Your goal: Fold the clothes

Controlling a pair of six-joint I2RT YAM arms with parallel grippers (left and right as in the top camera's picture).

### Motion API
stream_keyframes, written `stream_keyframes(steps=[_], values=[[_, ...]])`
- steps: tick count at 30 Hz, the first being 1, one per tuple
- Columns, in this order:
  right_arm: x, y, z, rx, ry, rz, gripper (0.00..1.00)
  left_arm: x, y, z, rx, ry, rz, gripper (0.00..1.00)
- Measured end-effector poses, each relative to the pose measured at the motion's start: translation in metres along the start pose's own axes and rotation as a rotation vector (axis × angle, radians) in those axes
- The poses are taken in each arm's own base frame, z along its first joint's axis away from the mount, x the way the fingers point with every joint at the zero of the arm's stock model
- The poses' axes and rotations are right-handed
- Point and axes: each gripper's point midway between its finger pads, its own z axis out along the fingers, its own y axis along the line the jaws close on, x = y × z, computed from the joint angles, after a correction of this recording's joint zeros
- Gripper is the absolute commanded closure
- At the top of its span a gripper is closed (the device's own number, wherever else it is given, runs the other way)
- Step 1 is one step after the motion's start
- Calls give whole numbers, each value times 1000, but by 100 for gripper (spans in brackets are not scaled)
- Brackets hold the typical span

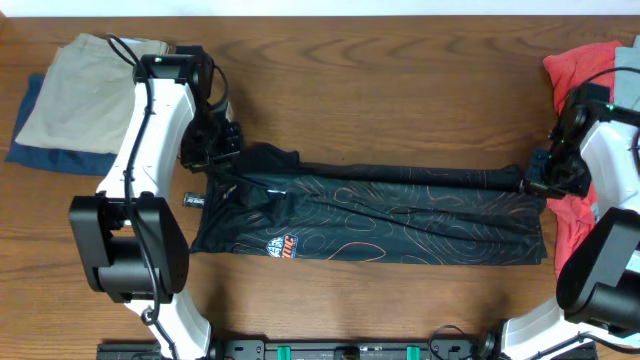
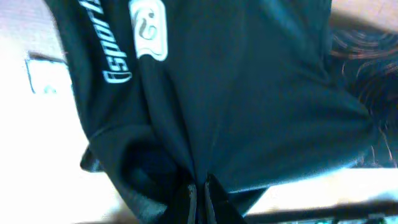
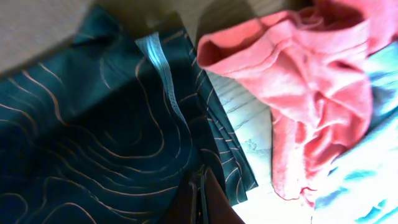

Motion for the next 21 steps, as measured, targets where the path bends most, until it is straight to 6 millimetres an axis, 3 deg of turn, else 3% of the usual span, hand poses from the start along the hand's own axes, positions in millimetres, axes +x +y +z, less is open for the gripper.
stream_keyframes(steps=[5, 12, 13, 15, 21], values=[[8, -5, 9, 35, 23, -4, 99, 16, 3, 8, -13, 67, -9, 94], [7, -9, 10, 54, 14, -4, 99, 47, 15, 38, -39, 204, -38, 91], [7, -9, 10, 56, 13, -4, 97, 51, 18, 41, -47, 220, -42, 83], [7, -10, 10, 63, 13, 0, 83, 59, 22, 47, -66, 248, -46, 62], [8, -13, 11, 83, 16, 6, 63, 68, 32, 54, -107, 281, -56, 60]])
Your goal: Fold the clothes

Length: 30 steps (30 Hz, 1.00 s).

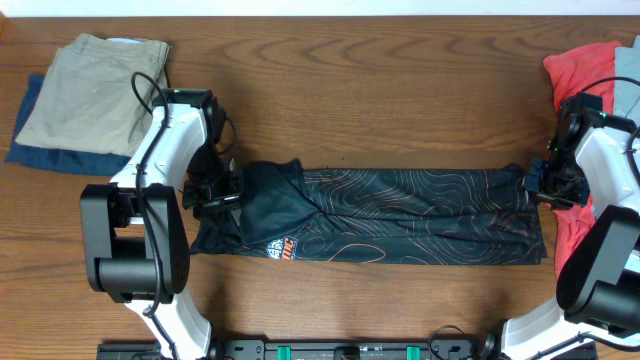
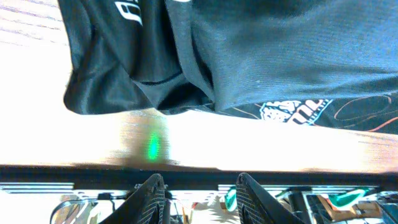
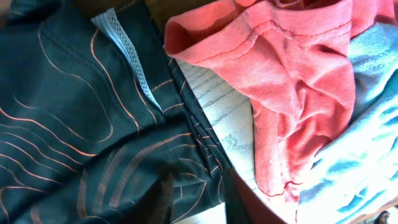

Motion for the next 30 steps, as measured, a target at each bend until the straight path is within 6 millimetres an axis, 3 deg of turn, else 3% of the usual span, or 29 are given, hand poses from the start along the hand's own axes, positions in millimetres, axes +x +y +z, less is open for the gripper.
stream_keyframes(steps=[5, 8, 14, 17, 19, 27, 30], values=[[1, 2, 2, -9, 2, 7, 36, -20, -4, -1, 17, -81, 4, 60], [0, 2, 2, -14, 0, 10, 28, -32, -13, -2, 61, -129, 10, 59], [1, 3, 3, -17, 4, 9, 25, -67, -38, -12, 180, -271, 56, 59], [3, 6, 5, -33, 10, 8, 25, -85, -53, -20, 218, -357, 100, 45], [5, 8, 7, -42, 13, 8, 25, -94, -65, -24, 232, -406, 135, 41], [9, 11, 10, -57, 25, 6, 24, -110, -123, -27, 219, -542, 305, 41], [9, 12, 10, -59, 25, 6, 24, -116, -135, -25, 187, -585, 342, 41]])
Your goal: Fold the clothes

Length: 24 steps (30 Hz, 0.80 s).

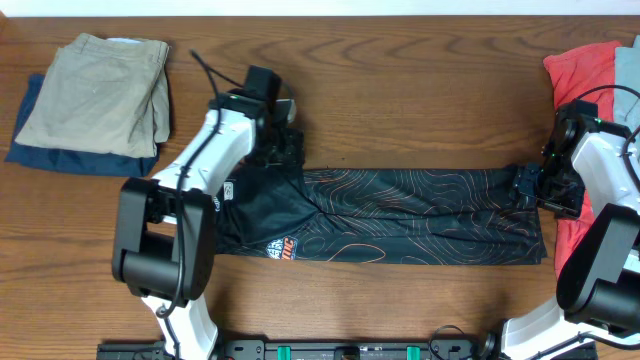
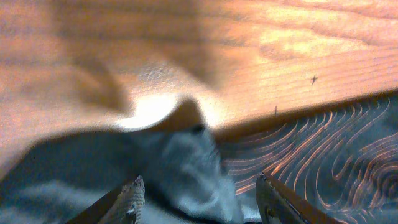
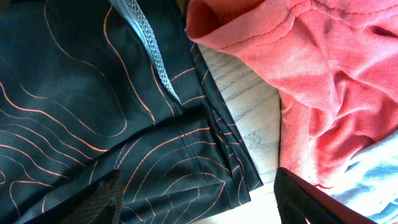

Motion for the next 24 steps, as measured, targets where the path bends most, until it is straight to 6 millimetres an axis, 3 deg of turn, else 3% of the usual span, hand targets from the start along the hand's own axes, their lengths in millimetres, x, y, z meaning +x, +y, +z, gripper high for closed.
stream_keyframes(steps=[3, 12, 16, 21, 24], values=[[0, 0, 0, -1, 1, 0, 24, -5, -4, 5, -37, -25, 32, 51], [0, 0, 0, -2, 1, 0, 24, 0, 1, 32, -103, 9, 56, 51], [0, 0, 0, -2, 1, 0, 24, 6, 7, 42, -117, 40, 47, 77], [0, 0, 0, -2, 1, 0, 24, 7, 8, 42, -123, 47, 47, 94], [0, 0, 0, -2, 1, 0, 24, 10, 9, 42, -125, 55, 47, 94]])
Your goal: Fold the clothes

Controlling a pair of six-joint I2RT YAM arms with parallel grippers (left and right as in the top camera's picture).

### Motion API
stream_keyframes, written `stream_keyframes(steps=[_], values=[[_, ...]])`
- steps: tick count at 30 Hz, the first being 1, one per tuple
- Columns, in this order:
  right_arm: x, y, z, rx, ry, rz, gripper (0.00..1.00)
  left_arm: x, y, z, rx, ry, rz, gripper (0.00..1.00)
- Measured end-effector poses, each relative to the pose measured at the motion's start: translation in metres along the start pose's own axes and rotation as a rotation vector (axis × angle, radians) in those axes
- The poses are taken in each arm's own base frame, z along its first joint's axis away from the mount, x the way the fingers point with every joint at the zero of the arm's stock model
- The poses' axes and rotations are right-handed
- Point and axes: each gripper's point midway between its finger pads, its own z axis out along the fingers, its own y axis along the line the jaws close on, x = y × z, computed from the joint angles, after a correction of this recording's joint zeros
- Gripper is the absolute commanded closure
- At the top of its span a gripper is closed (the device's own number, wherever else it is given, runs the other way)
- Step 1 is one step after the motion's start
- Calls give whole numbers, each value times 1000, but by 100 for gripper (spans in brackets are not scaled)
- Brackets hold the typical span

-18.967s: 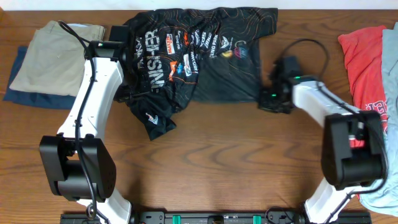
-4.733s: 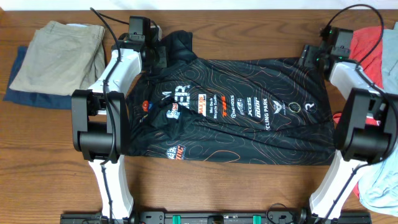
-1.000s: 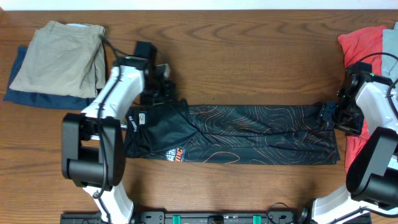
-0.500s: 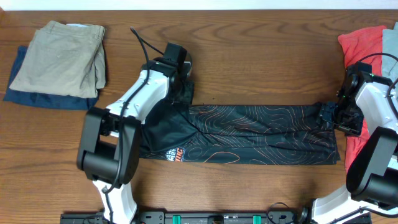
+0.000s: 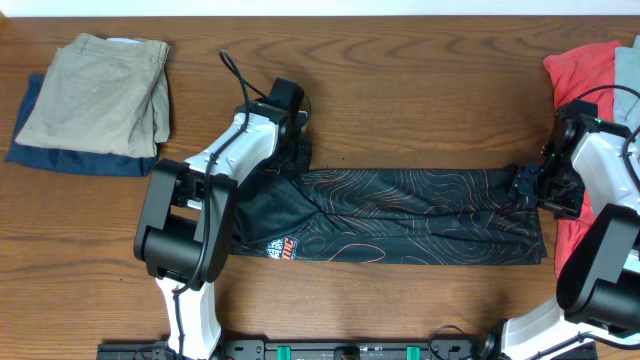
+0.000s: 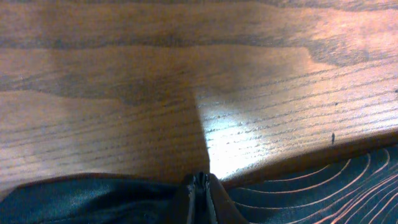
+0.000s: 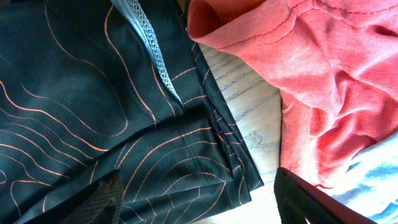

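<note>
A dark garment with orange contour lines (image 5: 400, 215) lies folded lengthwise across the middle of the table. My left gripper (image 5: 298, 158) is at the garment's upper edge near its left end. In the left wrist view it (image 6: 200, 182) is shut on that dark edge, with bare wood beyond. My right gripper (image 5: 528, 185) is at the garment's right end. In the right wrist view it (image 7: 199, 199) stands open over the garment's hem (image 7: 124, 112), holding nothing.
Folded khaki and navy clothes (image 5: 90, 95) are stacked at the back left. A red cloth (image 5: 585, 60) and a light blue one are heaped at the right edge, next to my right gripper. The red cloth (image 7: 298, 74) touches the garment's end.
My left gripper has shifted slightly to the right along the garment's upper edge and has gone from open to shut on it. The right gripper and the garment have not moved.
Both grippers were shut on the garment's ends, its upper layer stretched between them. Then both were open and the garment lay folded lengthwise. The left gripper was later open at the upper edge and is now shut there.
</note>
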Motion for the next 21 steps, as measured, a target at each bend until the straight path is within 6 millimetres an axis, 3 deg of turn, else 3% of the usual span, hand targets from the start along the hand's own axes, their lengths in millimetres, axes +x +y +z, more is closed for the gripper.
stream_keyframes(steps=[6, 13, 21], values=[[0, 0, 0, 0, 0, 0, 24, 2, 0, -4, -1, 4, -1, 93], [0, 0, 0, 0, 0, 0, 24, -6, -6, -40, 7, -71, 8, 94], [0, 0, 0, 0, 0, 0, 24, 32, -11, -46, 21, 79, -42, 94]])
